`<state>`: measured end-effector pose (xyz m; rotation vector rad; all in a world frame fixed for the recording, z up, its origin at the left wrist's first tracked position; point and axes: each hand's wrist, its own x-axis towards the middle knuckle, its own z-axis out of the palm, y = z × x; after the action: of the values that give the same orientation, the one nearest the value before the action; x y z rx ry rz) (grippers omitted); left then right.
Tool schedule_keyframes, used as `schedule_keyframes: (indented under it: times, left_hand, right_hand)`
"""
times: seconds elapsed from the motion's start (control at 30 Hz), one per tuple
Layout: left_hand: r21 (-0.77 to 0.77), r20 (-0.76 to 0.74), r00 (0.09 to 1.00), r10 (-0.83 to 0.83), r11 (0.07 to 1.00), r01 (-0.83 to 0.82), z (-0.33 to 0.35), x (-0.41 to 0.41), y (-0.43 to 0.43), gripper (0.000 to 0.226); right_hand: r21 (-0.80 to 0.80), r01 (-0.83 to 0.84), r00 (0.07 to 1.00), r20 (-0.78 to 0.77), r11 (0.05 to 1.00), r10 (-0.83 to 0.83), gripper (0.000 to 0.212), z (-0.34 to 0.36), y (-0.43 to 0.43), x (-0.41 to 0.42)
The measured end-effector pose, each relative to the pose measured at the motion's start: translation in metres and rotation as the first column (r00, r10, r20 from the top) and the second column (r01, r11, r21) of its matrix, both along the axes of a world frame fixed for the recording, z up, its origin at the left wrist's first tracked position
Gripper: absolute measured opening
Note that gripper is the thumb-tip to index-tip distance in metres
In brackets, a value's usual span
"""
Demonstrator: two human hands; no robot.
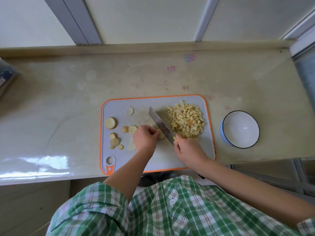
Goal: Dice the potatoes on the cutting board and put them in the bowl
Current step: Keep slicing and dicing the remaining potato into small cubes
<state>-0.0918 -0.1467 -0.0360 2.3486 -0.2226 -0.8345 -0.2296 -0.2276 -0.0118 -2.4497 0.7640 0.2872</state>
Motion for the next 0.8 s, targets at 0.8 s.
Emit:
schedule_keyframes:
  times: [0.8]
  left_hand:
    - [-0.014,0.011,1.000,0.013,1.000,-0.013,-0.002,-0.002,0.004,0.010]
  right_hand:
    - [0.051,0.020,0.999,0.025,0.999,-0.021,0.021,0.003,-0.004,0.002]
